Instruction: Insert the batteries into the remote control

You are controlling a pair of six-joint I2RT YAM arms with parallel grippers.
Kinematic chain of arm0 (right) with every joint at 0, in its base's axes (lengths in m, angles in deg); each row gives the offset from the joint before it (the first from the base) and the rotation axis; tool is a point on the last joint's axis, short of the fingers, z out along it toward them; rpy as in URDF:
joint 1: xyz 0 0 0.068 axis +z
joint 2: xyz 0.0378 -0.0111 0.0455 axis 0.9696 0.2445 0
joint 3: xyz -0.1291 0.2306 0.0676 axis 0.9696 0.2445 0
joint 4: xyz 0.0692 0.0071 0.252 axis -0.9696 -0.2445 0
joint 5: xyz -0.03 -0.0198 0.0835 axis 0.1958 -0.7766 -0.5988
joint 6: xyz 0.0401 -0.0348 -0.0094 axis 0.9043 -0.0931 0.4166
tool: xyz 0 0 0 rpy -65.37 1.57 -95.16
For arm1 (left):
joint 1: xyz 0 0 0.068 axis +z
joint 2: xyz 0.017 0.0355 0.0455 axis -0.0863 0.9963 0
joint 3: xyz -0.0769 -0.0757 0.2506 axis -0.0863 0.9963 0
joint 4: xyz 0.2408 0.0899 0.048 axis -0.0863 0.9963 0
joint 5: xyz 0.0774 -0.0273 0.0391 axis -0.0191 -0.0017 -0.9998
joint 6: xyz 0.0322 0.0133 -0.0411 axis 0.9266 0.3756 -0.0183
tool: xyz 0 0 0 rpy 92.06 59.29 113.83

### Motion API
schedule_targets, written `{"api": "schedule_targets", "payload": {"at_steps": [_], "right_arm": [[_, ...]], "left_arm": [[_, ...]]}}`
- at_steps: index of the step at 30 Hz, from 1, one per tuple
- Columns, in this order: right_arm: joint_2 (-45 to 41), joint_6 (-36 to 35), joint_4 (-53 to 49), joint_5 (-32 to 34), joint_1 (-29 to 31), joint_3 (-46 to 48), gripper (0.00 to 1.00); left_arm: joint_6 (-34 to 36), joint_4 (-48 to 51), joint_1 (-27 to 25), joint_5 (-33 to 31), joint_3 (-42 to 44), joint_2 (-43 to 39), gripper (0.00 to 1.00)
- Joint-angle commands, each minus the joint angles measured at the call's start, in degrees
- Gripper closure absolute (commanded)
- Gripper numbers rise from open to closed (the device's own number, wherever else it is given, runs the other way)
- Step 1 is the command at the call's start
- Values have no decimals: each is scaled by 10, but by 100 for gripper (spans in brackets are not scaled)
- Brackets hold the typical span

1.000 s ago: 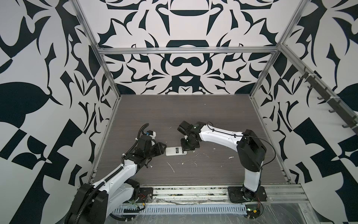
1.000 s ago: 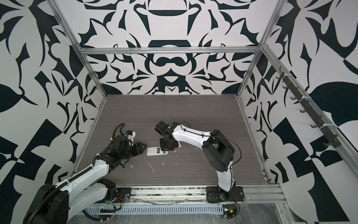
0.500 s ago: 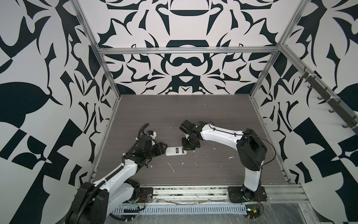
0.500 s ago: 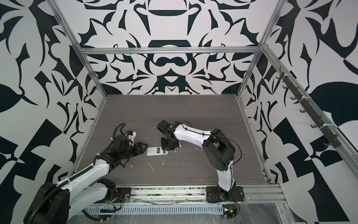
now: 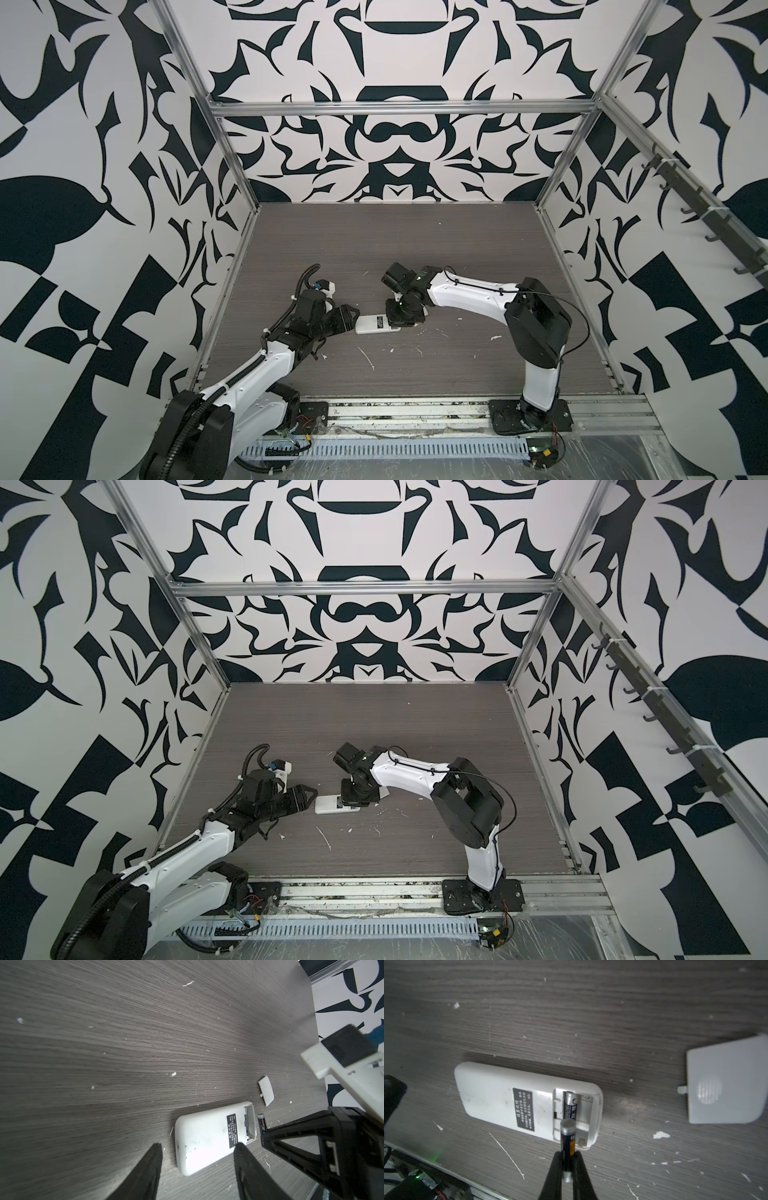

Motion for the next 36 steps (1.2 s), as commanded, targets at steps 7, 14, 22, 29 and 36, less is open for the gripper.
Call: {"api": "schedule_targets", "payload": {"at_steps": [7,14,22,29,36], "right_arm": [[-17,16,5,13,3,19,100],[-13,9,0,20,3,10,100],[-5,8,-2,17,3,3,100],[-4,9,-1,15,3,3,100],[-3,10,0,14,3,2,99]], "left_arm": [[5,-7,-1,2,4,0,40],[5,-7,0,1,4,0,40],[5,-7,-1,0,5,-3,40],[5,-6,-1,0,5,-4,40],[6,-5,-1,0,6,-6,40]]}}
